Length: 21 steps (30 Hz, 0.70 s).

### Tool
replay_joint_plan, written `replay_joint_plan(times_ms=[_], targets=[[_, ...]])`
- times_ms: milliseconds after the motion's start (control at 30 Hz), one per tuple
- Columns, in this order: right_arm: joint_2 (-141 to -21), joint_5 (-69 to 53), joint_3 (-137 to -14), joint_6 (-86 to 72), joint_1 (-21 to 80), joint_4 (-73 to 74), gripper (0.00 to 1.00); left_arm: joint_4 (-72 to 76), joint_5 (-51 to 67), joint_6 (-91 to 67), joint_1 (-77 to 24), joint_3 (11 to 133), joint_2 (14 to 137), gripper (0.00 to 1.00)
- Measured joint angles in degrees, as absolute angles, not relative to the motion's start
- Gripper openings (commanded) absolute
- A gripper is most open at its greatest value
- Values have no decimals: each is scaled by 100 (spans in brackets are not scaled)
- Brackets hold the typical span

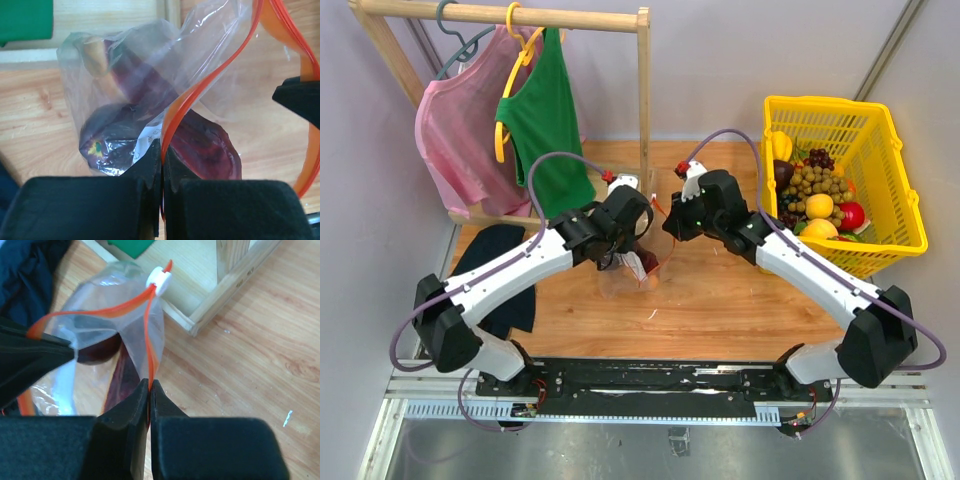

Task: Place the food in the zip-top bag and seal the zipper
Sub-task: Adjust the fake fruit in the zipper food storage bag.

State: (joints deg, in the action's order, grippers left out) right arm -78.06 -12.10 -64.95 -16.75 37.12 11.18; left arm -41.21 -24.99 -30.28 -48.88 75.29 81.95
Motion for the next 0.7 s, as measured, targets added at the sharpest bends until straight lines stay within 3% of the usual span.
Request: replay_joint_plan(times_ms=[467,700], targets=[[-7870,-1190,-6838,-1544,3712,1927,24,-4250,-2679,-2694,-4888,7690,7522,1],[-7743,-1188,-7413,-1369,3712,2650,48,-4185,-2617,-2410,-4888,7679,7332,0]])
